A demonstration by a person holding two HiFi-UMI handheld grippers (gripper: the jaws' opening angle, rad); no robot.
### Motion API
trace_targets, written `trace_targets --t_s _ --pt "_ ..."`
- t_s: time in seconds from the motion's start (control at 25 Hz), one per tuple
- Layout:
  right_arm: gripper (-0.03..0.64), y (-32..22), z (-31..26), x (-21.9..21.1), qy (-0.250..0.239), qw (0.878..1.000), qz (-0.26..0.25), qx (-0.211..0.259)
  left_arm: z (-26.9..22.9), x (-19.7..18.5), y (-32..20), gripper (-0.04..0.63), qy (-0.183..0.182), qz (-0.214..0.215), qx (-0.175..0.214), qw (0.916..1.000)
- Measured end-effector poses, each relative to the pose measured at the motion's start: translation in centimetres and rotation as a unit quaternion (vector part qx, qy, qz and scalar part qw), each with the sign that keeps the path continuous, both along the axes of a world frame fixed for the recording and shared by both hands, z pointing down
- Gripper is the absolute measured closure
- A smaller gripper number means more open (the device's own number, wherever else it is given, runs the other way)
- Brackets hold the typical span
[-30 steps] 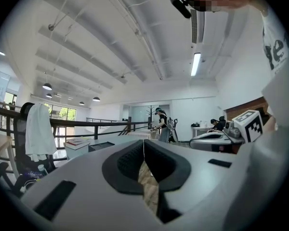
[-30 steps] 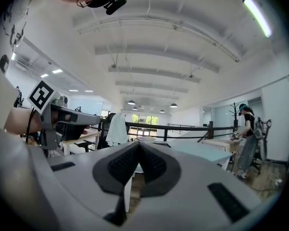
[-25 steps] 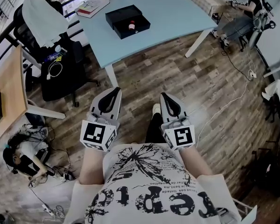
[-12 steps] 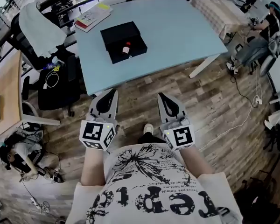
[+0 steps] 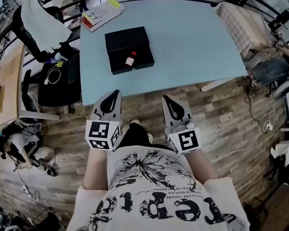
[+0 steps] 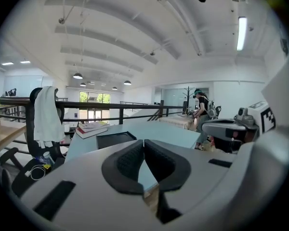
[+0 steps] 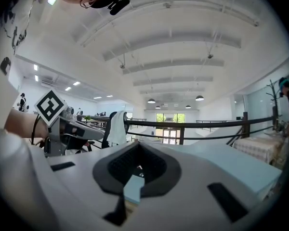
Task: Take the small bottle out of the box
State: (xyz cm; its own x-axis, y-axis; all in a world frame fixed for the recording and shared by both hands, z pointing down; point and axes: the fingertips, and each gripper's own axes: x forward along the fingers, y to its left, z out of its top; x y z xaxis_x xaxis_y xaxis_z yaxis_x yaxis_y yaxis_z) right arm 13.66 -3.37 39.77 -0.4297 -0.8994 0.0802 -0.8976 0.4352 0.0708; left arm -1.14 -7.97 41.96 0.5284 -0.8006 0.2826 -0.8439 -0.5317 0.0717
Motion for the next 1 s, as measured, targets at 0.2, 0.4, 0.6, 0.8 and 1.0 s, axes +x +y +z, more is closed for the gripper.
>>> trace_targets --t_s 0.2,0.4,0.6,0.8,1.0 --pt "0.608 -5.2 1.5 1.3 -0.006 1.0 -0.013 -0.018 2.3 1.9 -4.4 0.572 -0.019 0.004 -0.034 0.9992" --pt "0.609 -11.0 2.0 1.9 -0.001 0.999 -0.032 -0.021 4.4 2.8 -10.3 0.572 -0.029 -0.006 -0.061 0.9977" --pt "0.609 -16.8 2.6 2.7 0.003 0.999 -0.044 -0.025 7.1 3.6 -15.8 0.572 -0.053 -0.012 -0.098 0.9937" --pt "0.609 -21.4 3.8 2.7 0.004 0.998 -0.056 -0.037 11.4 4.5 -19.7 0.572 -0.077 0.008 -0.175 0.9815" --pt "0.609 -24.9 4.5 3.3 0.002 0.997 -0.06 -0.044 14.7 5.5 -22.4 0.486 -0.095 0.027 -0.238 0.9661"
